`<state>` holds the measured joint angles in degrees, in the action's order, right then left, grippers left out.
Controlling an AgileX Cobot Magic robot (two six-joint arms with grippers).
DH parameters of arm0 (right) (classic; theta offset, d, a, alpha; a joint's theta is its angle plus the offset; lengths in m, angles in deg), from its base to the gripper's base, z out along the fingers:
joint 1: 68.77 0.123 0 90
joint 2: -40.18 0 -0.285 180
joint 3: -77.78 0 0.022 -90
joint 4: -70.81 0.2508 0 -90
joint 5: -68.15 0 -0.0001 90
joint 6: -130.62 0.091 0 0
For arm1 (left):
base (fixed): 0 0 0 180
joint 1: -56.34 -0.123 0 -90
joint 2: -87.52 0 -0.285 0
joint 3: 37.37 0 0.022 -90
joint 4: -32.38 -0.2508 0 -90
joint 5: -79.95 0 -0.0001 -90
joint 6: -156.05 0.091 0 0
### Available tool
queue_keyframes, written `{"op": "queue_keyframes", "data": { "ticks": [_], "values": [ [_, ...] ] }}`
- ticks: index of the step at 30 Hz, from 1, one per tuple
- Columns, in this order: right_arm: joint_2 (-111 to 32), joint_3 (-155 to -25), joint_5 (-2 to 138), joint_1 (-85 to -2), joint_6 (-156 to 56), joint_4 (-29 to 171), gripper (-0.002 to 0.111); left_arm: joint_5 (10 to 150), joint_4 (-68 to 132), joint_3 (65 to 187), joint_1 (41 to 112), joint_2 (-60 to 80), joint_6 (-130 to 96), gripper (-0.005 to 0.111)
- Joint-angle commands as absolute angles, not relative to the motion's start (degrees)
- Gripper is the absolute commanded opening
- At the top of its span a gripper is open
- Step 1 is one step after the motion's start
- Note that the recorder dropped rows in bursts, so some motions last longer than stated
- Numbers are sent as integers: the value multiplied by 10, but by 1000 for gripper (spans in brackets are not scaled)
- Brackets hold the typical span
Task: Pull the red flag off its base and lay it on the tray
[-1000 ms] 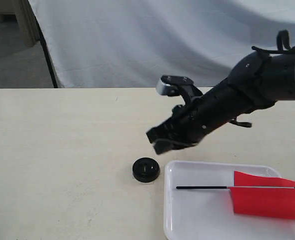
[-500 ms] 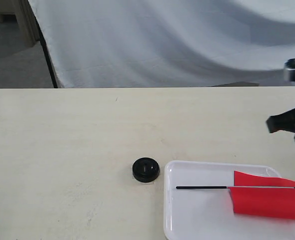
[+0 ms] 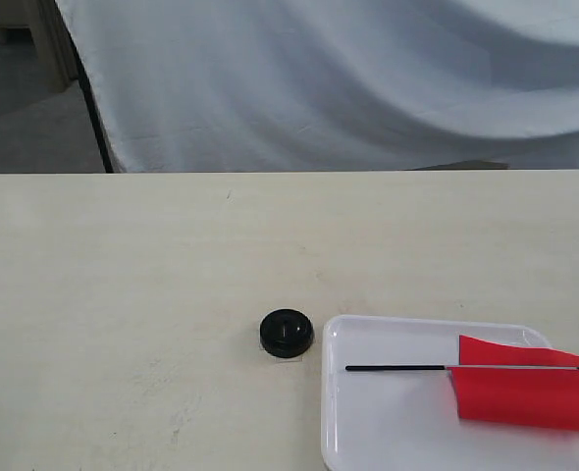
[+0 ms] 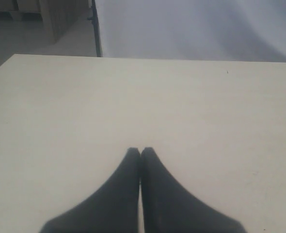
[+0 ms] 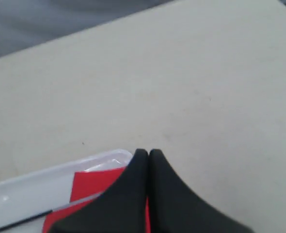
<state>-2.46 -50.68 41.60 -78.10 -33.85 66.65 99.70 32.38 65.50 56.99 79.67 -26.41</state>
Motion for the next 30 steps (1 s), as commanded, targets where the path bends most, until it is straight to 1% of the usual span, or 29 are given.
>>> {"op": "queue_keyframes", "data": {
  "ticks": [1,4,7,11,19,24,28,30],
  "values": [
    [110,-487,447,-778,-329,641,0,995,324,654,573,797,-263,0],
    [194,-473,456,-778,-329,628,0,995,324,654,573,797,-263,0],
    [262,-449,495,-764,-329,626,0,995,324,654,573,797,-263,0],
    [324,-439,518,-739,-329,615,0,995,324,654,573,797,-263,0],
    [324,-450,508,-692,-327,632,0,995,324,654,573,797,-263,0],
    [324,-450,533,-690,-326,636,0,995,324,654,573,797,-263,0],
    [324,-443,498,-690,-325,667,0,995,324,654,573,797,-263,0],
    [324,-422,538,-690,-326,667,0,995,324,654,573,797,-263,0]
  ]
}}
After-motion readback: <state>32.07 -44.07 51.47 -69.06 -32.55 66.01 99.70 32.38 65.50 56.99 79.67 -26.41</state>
